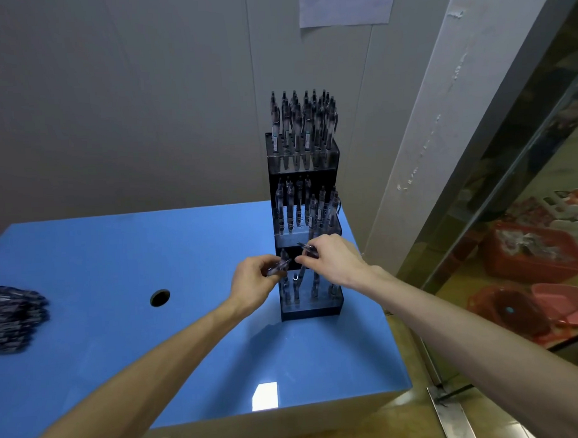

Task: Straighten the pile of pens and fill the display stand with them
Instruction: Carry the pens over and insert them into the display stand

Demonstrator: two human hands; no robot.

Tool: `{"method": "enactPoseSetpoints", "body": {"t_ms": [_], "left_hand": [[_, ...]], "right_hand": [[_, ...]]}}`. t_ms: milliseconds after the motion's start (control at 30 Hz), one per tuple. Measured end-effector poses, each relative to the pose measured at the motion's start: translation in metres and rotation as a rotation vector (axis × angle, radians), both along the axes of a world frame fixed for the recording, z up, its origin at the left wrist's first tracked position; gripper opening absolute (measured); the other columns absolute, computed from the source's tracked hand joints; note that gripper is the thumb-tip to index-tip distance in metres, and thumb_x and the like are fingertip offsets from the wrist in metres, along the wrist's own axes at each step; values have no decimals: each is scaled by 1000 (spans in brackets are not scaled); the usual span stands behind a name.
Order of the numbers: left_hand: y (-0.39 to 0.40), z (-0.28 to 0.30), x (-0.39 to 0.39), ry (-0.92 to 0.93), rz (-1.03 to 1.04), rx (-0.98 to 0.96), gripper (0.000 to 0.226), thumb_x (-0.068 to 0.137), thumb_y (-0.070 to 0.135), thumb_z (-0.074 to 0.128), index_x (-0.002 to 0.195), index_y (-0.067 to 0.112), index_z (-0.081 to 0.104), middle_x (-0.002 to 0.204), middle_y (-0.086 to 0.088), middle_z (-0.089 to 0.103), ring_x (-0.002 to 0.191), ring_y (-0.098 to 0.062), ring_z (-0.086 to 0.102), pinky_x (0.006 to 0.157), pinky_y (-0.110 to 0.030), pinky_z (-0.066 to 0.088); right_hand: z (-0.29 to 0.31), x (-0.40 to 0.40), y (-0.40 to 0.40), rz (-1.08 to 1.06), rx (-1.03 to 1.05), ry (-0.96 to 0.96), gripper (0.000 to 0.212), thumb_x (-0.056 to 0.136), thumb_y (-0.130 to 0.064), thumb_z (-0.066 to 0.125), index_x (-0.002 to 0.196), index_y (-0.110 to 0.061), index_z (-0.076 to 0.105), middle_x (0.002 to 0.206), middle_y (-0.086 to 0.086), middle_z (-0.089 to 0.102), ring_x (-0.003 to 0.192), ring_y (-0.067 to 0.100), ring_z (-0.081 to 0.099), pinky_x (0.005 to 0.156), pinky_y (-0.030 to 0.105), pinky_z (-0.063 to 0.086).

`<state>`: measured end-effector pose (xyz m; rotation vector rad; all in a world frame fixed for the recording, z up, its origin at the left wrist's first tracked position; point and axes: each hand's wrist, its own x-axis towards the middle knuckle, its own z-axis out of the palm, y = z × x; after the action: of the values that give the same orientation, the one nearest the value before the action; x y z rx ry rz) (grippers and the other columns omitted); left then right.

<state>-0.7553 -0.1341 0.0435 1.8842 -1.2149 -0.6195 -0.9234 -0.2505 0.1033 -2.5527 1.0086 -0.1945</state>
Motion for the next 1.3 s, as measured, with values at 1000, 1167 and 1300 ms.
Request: {"method": "enactPoseSetpoints", "body": {"t_ms": [1000,1167,1300], "left_hand": [[9,-5,15,-11,-81,75,12,86,34,64,97,29,67,91,9,71,67,-13,59,67,-35,51],[9,9,17,111,-39,-12,26,92,47,52,97,22,52,96,-6,71,77,-26,57,76,-52,50],[2,20,14,164,48,-51,19,111,32,37,104,18,47,100,6,73,78,-19,60,71,-36,48]], "right_hand": [[0,19,6,75,-19,187,27,83,-19,73,69,-28,52,65,-8,54,67,19,55,50,28,32],[-2,22,8,120,-54,260,21,82,-16,69,71,-19,51,65,-1,54,64,23,52,53,32,36],[6,15,3,97,95,70,20,91,-27,59,72,-23,54,65,-8,57,61,14,52,56,31,38]]}}
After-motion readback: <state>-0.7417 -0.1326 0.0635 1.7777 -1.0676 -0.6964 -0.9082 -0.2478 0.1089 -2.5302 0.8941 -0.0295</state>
